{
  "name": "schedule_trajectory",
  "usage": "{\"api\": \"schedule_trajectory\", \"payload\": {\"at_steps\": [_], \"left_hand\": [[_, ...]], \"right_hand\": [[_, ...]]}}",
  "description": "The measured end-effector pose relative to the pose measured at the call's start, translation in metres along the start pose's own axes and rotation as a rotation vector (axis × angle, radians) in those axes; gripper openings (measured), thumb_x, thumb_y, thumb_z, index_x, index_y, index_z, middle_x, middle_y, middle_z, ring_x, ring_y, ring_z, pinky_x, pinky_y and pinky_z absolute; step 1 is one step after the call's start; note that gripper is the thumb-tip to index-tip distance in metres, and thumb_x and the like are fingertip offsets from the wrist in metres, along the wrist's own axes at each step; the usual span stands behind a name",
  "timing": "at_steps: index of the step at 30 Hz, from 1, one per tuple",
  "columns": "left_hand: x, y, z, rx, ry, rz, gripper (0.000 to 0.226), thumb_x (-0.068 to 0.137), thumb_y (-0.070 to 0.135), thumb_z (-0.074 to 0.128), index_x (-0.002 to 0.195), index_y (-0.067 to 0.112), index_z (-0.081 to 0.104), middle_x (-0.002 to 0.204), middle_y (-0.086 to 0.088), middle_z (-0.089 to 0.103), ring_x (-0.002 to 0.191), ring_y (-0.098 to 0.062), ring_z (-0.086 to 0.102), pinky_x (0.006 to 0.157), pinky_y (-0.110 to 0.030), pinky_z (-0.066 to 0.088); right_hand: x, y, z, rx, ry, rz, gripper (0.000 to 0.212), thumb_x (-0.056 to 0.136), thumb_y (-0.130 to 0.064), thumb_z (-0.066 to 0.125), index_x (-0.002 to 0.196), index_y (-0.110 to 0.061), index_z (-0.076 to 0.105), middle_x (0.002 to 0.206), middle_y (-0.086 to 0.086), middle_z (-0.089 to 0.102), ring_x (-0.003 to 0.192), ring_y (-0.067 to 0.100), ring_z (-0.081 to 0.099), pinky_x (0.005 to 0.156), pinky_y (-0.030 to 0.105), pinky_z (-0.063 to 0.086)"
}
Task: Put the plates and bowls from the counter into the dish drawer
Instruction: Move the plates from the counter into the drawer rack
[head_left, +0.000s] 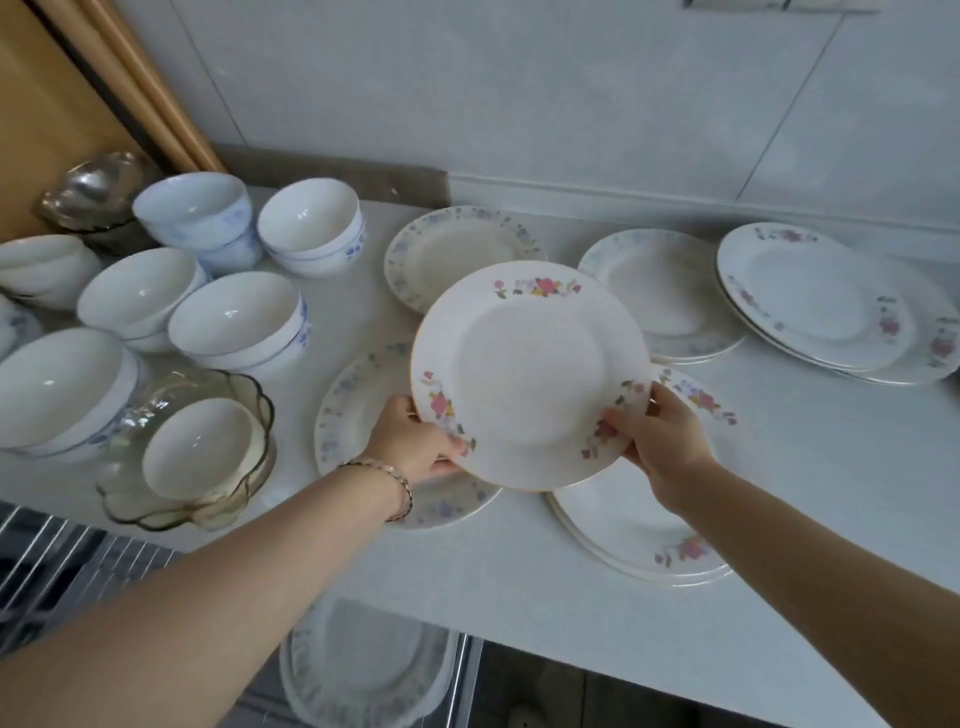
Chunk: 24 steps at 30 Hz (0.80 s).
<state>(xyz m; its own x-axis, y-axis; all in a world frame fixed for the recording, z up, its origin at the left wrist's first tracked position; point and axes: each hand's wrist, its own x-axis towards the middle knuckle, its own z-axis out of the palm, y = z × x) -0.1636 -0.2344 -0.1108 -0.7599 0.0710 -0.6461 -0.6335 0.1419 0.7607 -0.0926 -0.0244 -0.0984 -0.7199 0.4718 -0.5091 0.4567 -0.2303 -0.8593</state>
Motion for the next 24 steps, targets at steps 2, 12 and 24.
{"api": "schedule_trajectory", "payload": {"at_steps": [2, 12, 24], "left_hand": [[-0.032, -0.015, -0.025, 0.039, -0.017, -0.008, 0.058, 0.066, -0.019, 0.069, 0.117, -0.001, 0.049, 0.114, -0.016, 0.063, 0.1, -0.031, 0.065, 0.059, -0.032, 0.061], [-0.166, -0.116, -0.185, 0.164, -0.086, -0.109, 0.037, 0.068, -0.02, 0.067, 0.096, 0.001, 0.057, 0.097, -0.012, 0.068, 0.086, -0.022, 0.067, 0.053, -0.022, 0.059], [-0.145, -0.223, -0.302, 0.304, -0.092, -0.43, 0.034, 0.071, -0.023, 0.061, 0.094, 0.0, 0.054, 0.113, -0.018, 0.061, 0.1, -0.033, 0.061, 0.072, -0.037, 0.055]], "right_hand": [[-0.033, 0.003, 0.003, -0.107, -0.028, -0.063, 0.03, 0.084, 0.002, 0.06, 0.109, -0.014, 0.055, 0.096, 0.008, 0.064, 0.09, 0.028, 0.063, 0.087, 0.045, 0.053], [-0.22, 0.096, 0.086, -0.355, -0.089, -0.062, 0.034, 0.084, -0.005, 0.064, 0.117, -0.008, 0.055, 0.106, 0.008, 0.066, 0.094, 0.024, 0.065, 0.082, 0.038, 0.056], [-0.285, 0.244, 0.177, -0.32, -0.001, 0.307, 0.02, 0.08, -0.001, 0.063, 0.076, -0.02, 0.057, 0.08, 0.006, 0.069, 0.083, 0.031, 0.068, 0.076, 0.044, 0.058]]}}
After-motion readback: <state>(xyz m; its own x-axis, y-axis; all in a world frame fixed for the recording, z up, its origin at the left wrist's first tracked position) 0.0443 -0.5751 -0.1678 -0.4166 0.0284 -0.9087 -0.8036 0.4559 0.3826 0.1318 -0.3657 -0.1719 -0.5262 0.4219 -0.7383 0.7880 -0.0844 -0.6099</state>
